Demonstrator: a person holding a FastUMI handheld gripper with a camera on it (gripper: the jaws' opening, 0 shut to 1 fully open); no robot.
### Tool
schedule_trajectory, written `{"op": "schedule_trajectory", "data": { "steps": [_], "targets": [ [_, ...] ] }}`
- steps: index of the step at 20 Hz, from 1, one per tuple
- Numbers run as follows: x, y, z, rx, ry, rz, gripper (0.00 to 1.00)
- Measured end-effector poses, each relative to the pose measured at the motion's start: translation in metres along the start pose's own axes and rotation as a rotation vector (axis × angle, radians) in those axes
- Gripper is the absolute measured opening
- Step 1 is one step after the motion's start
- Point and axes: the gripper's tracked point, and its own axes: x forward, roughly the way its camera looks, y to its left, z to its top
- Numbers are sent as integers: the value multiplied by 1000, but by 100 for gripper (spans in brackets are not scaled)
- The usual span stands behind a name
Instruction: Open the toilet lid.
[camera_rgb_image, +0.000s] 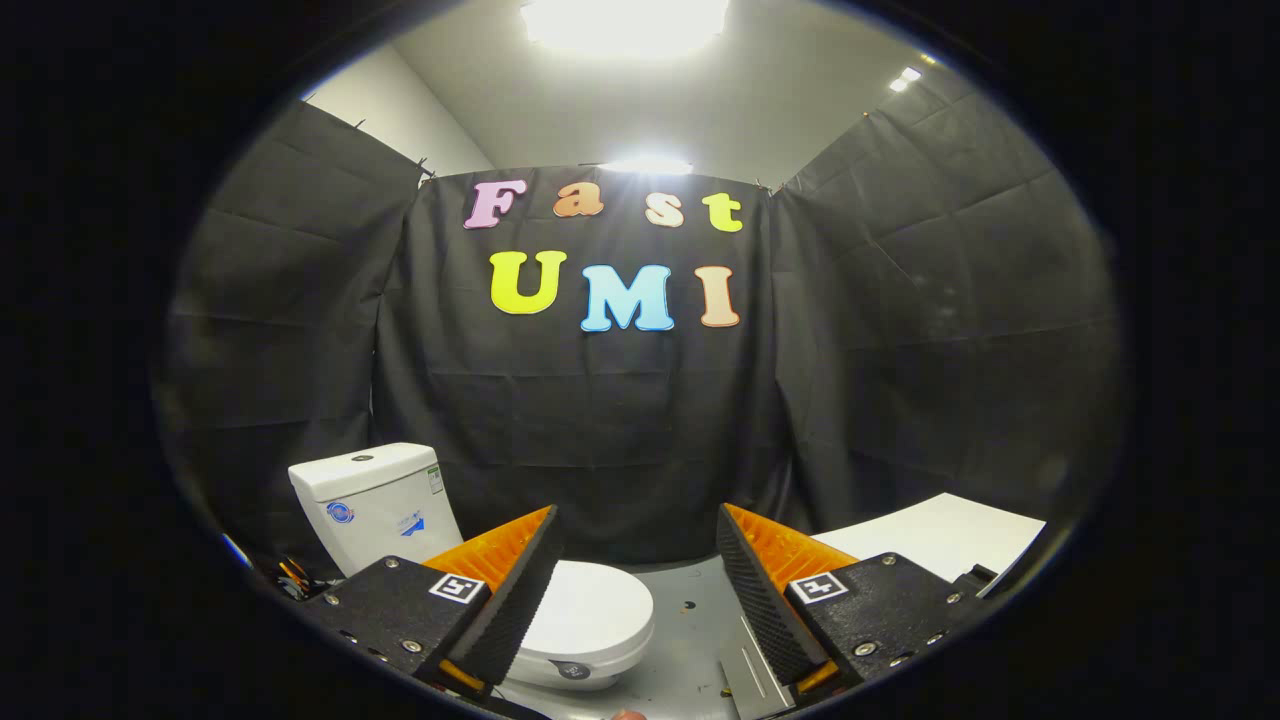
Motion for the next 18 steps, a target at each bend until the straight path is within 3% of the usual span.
{"op": "schedule_trajectory", "data": {
  "steps": [4, 9, 16, 18],
  "targets": [
    [2, 22, -2, 68, -18, 92, 95],
    [14, 31, -35, 121, 19, 113, 95],
    [33, 48, -106, 298, 136, 151, 96],
    [41, 50, -126, 340, 175, 122, 96]
  ]
}}
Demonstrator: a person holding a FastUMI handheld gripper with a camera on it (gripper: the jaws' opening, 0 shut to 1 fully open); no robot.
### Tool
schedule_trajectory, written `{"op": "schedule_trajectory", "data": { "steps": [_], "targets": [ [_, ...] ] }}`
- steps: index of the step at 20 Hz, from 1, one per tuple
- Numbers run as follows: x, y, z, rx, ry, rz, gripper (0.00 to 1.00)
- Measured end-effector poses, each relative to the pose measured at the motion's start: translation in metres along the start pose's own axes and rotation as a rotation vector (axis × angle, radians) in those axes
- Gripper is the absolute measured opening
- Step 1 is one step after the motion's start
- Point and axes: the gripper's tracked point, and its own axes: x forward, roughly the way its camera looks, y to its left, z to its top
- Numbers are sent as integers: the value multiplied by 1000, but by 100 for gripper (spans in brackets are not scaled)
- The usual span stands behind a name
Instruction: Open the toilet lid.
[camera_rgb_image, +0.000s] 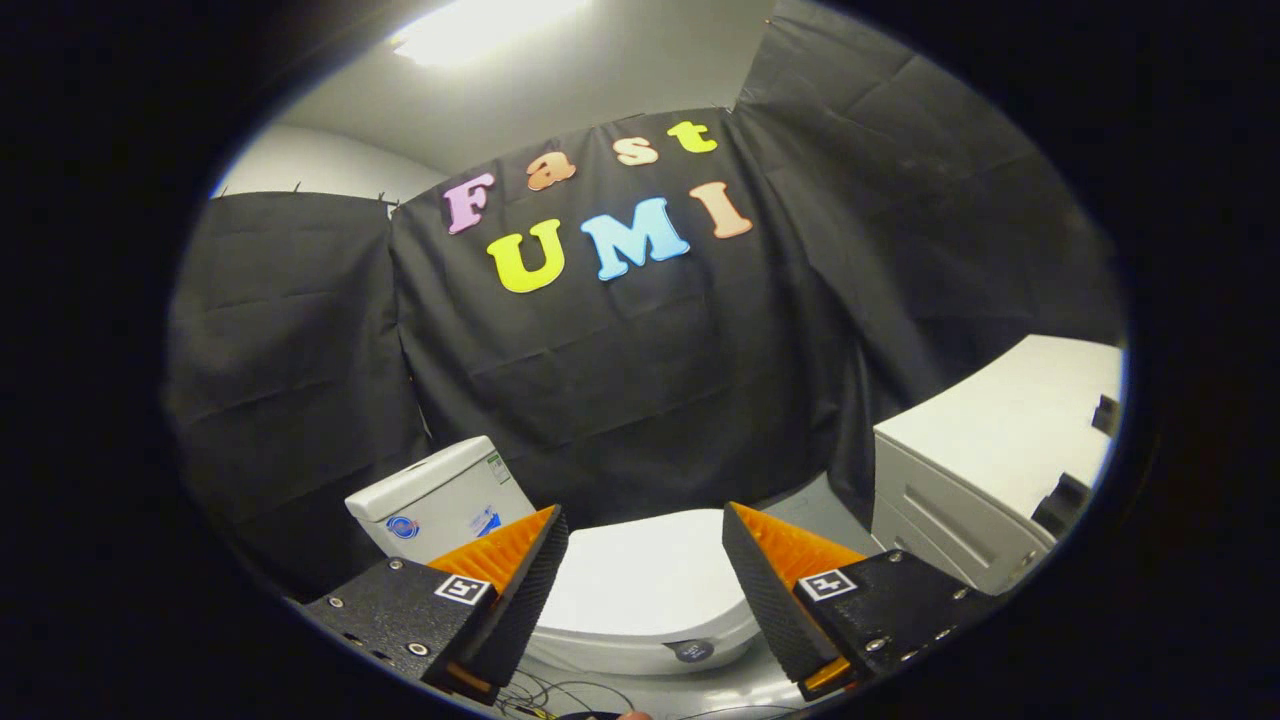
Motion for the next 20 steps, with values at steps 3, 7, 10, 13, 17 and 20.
{"op": "schedule_trajectory", "data": {
  "steps": [3, 7, 10, 13, 17, 20],
  "targets": [
    [13, 4, -32, 76, 64, -29, 96],
    [27, 1, -86, 261, 173, -85, 96],
    [36, -9, -120, 405, 215, -126, 96],
    [51, -29, -156, 478, 258, -195, 96],
    [61, -53, -201, 551, 316, -273, 96],
    [63, -57, -226, 587, 367, -297, 95]
  ]
}}
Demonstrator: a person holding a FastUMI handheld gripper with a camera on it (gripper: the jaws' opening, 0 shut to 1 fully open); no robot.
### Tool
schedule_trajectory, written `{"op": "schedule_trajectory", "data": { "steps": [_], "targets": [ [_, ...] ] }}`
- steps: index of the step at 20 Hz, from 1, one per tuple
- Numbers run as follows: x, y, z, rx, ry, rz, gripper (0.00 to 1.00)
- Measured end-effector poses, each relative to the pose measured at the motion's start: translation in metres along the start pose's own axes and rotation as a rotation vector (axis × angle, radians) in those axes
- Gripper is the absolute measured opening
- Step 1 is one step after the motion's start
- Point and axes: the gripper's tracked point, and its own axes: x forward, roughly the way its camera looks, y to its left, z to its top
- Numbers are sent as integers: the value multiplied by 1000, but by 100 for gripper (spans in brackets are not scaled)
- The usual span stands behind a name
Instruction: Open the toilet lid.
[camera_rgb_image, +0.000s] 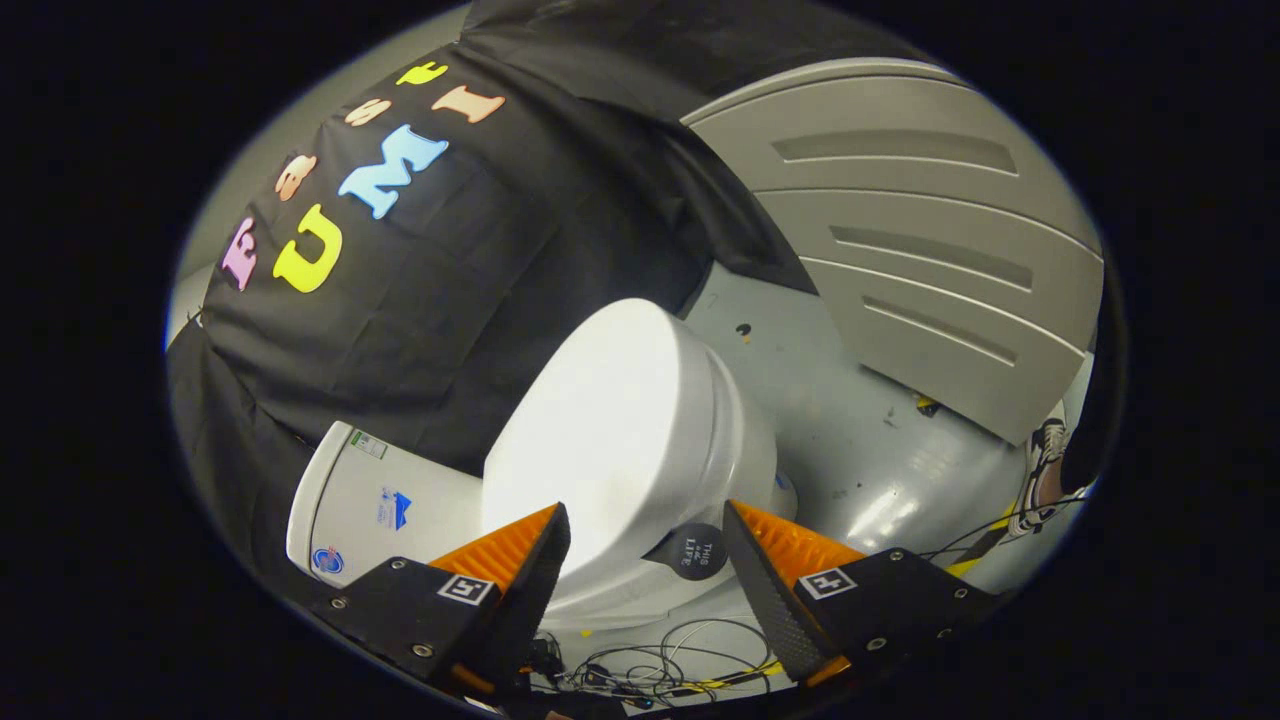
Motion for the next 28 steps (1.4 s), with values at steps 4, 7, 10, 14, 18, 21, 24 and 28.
{"op": "schedule_trajectory", "data": {
  "steps": [4, 7, 10, 14, 18, 21, 24, 28],
  "targets": [
    [12, -9, -19, 42, 40, -20, 95],
    [18, -16, -33, 48, 62, -25, 94],
    [23, -17, -35, 86, 63, -19, 93],
    [28, -22, -28, 182, 27, 30, 79],
    [35, -26, -34, 202, 29, 18, 50],
    [36, -35, -35, 221, 48, -13, 36],
    [35, -34, -35, 217, 43, -28, 22],
    [33, -31, -29, 177, 29, -36, 17]
  ]
}}
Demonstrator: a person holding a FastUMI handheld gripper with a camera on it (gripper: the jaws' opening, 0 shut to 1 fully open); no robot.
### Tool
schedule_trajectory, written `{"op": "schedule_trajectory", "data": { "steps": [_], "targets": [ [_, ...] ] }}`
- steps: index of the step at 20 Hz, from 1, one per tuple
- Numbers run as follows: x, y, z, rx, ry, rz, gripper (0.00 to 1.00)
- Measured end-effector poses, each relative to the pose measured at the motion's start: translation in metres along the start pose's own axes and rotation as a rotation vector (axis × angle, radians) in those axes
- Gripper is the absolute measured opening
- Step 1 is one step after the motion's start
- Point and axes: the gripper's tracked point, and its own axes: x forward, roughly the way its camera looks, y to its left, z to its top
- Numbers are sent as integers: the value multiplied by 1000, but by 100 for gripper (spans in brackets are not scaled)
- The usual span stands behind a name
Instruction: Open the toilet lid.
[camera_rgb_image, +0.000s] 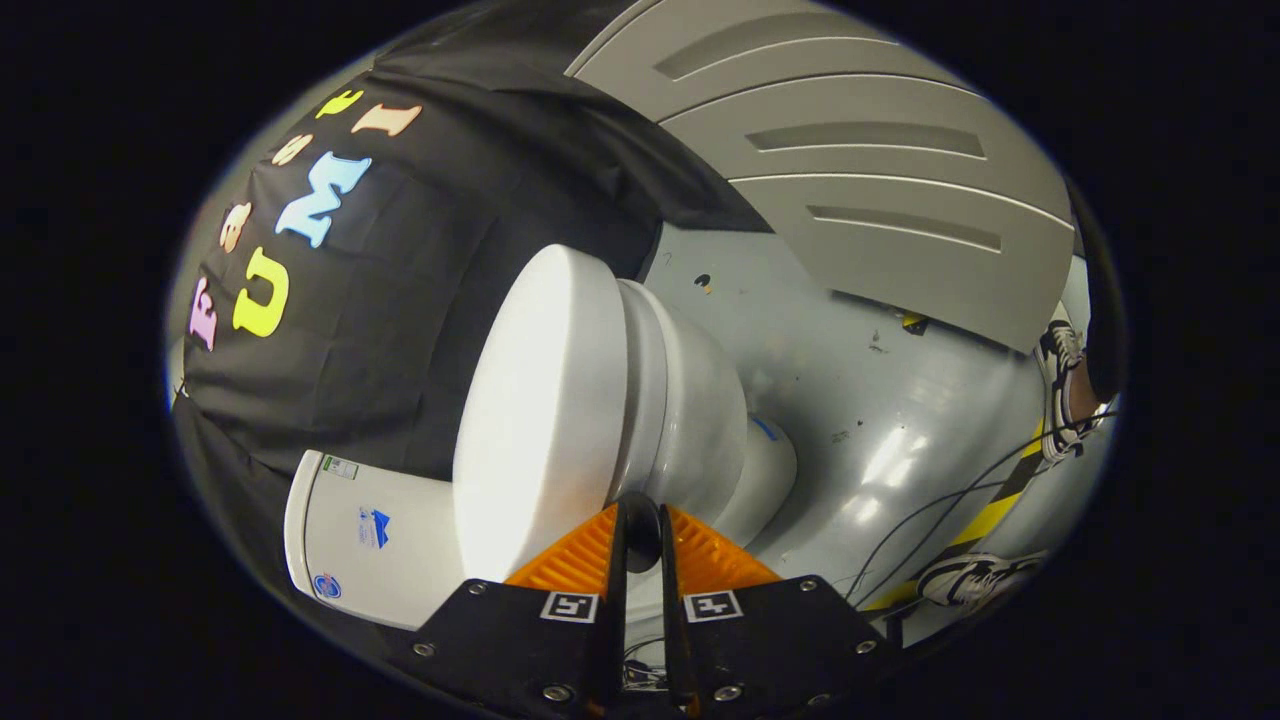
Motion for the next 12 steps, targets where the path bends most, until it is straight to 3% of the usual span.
{"op": "schedule_trajectory", "data": {
  "steps": [4, 7, 12],
  "targets": [
    [-7, 2, 3, 163, -29, -16, 5],
    [-7, 3, 0, 122, -35, -62, 2],
    [-9, 6, 5, 129, -16, -60, 0]
  ]
}}
